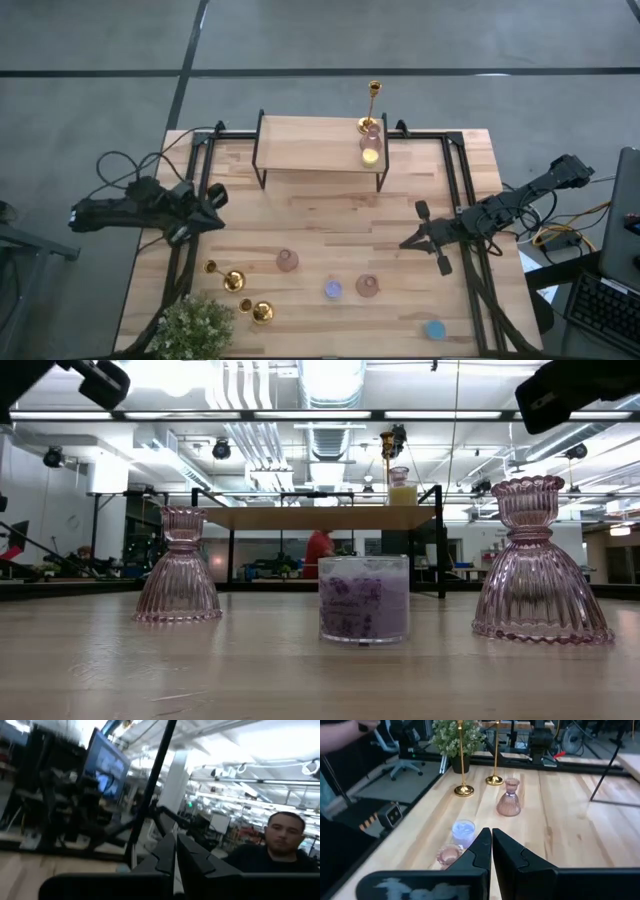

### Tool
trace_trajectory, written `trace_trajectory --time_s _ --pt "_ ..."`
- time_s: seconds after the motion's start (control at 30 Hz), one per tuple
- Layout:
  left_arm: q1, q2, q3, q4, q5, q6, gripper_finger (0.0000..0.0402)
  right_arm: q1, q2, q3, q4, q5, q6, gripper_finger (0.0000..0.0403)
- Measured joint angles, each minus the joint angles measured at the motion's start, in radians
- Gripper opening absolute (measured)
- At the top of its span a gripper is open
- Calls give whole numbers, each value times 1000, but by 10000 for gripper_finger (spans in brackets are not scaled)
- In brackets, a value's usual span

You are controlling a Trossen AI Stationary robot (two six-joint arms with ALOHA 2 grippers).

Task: Pick & Place candle stick holders
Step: Put the top gold candle holder on the shelf aligned with the other gold candle holder

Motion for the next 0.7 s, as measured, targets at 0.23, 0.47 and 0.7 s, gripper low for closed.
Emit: trace_trajectory --time_s 0.23,0.47,0.7 --pt "-2 0 56 6 245 -26 10 0 0 0 5 0 95 9" --pt "-6 2 42 -88 333 -19 10 0 0 0 8 0 66 9" --pt "-6 15 43 -46 279 -47 10 0 1 0 8 0 66 9"
